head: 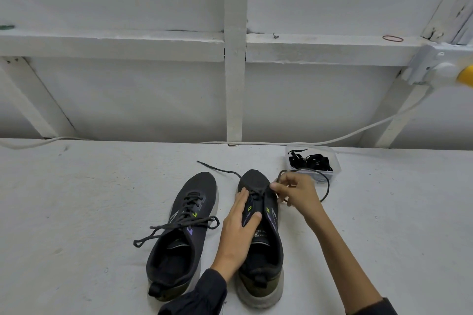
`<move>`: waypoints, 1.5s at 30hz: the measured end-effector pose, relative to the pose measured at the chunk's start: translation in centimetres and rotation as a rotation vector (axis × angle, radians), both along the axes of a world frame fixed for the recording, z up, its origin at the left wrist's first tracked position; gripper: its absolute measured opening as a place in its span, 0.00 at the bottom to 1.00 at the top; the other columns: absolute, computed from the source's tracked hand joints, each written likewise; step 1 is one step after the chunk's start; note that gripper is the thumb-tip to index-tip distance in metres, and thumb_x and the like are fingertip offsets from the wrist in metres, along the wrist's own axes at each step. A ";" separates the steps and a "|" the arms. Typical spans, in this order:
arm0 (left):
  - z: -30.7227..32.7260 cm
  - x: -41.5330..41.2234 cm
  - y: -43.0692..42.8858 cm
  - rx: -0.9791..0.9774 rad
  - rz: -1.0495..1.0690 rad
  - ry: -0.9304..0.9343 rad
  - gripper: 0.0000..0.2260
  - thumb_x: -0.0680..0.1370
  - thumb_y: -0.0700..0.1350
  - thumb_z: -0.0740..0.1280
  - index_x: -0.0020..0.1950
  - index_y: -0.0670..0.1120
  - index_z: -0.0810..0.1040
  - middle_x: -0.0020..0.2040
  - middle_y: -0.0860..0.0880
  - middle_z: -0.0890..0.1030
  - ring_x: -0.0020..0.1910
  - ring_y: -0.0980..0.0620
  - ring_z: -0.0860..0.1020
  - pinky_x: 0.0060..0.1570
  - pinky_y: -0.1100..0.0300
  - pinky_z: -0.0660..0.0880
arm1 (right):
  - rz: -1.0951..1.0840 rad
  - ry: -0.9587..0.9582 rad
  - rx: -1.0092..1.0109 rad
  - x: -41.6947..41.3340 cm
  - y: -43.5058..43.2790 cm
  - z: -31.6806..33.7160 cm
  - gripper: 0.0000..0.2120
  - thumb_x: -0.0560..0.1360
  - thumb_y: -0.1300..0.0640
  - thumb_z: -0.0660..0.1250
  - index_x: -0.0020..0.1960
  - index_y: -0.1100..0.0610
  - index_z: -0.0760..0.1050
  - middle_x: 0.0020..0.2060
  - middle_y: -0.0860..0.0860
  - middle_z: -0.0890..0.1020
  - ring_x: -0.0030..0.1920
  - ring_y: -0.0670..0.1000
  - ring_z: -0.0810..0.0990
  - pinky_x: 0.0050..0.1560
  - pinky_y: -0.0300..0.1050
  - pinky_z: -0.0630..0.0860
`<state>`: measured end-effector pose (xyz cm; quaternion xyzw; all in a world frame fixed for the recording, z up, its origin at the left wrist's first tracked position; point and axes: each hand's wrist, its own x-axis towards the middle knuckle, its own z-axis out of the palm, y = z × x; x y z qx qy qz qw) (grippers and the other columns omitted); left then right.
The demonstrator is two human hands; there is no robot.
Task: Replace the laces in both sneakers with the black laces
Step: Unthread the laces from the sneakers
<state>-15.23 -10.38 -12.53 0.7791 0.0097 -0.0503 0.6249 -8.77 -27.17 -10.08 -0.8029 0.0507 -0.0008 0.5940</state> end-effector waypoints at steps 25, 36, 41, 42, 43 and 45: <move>-0.2 0.0 0.0 0.007 -0.005 -0.009 0.26 0.80 0.41 0.65 0.77 0.51 0.62 0.76 0.56 0.63 0.74 0.61 0.61 0.76 0.58 0.58 | -0.216 -0.048 0.145 0.5 -1.1 1.9 0.07 0.75 0.62 0.71 0.42 0.64 0.76 0.33 0.55 0.79 0.26 0.49 0.77 0.24 0.39 0.67; 0.0 0.1 -0.1 0.005 0.008 -0.005 0.26 0.79 0.45 0.66 0.76 0.51 0.63 0.76 0.54 0.63 0.75 0.60 0.61 0.76 0.56 0.58 | 0.010 0.138 -0.080 -0.6 0.4 0.3 0.09 0.71 0.63 0.74 0.34 0.60 0.77 0.24 0.51 0.78 0.26 0.49 0.77 0.25 0.38 0.66; 0.0 -0.1 0.1 0.018 -0.017 0.001 0.26 0.80 0.42 0.65 0.77 0.51 0.60 0.77 0.57 0.62 0.75 0.61 0.59 0.76 0.58 0.57 | -0.300 -0.080 0.070 1.1 -0.9 1.6 0.07 0.76 0.63 0.67 0.40 0.59 0.74 0.32 0.57 0.79 0.28 0.51 0.77 0.26 0.40 0.66; 0.0 -0.1 0.1 0.014 -0.016 0.002 0.26 0.80 0.42 0.65 0.77 0.51 0.60 0.77 0.57 0.62 0.75 0.61 0.59 0.76 0.58 0.57 | -0.310 -0.095 0.084 1.2 -1.0 1.7 0.07 0.77 0.62 0.66 0.41 0.60 0.74 0.35 0.58 0.80 0.28 0.51 0.77 0.25 0.40 0.66; 0.0 0.0 0.0 0.012 -0.012 0.000 0.26 0.80 0.42 0.65 0.77 0.51 0.60 0.77 0.57 0.62 0.75 0.61 0.60 0.76 0.58 0.57 | -0.286 -0.082 0.090 1.1 -1.1 1.6 0.07 0.78 0.60 0.67 0.42 0.61 0.74 0.36 0.58 0.80 0.27 0.50 0.77 0.24 0.40 0.65; -0.1 0.0 0.0 0.012 -0.002 -0.009 0.26 0.80 0.42 0.65 0.77 0.51 0.61 0.76 0.56 0.62 0.75 0.61 0.60 0.76 0.58 0.57 | -0.171 0.013 0.081 0.6 -0.9 1.4 0.10 0.77 0.55 0.69 0.43 0.62 0.75 0.35 0.56 0.80 0.25 0.50 0.76 0.23 0.39 0.63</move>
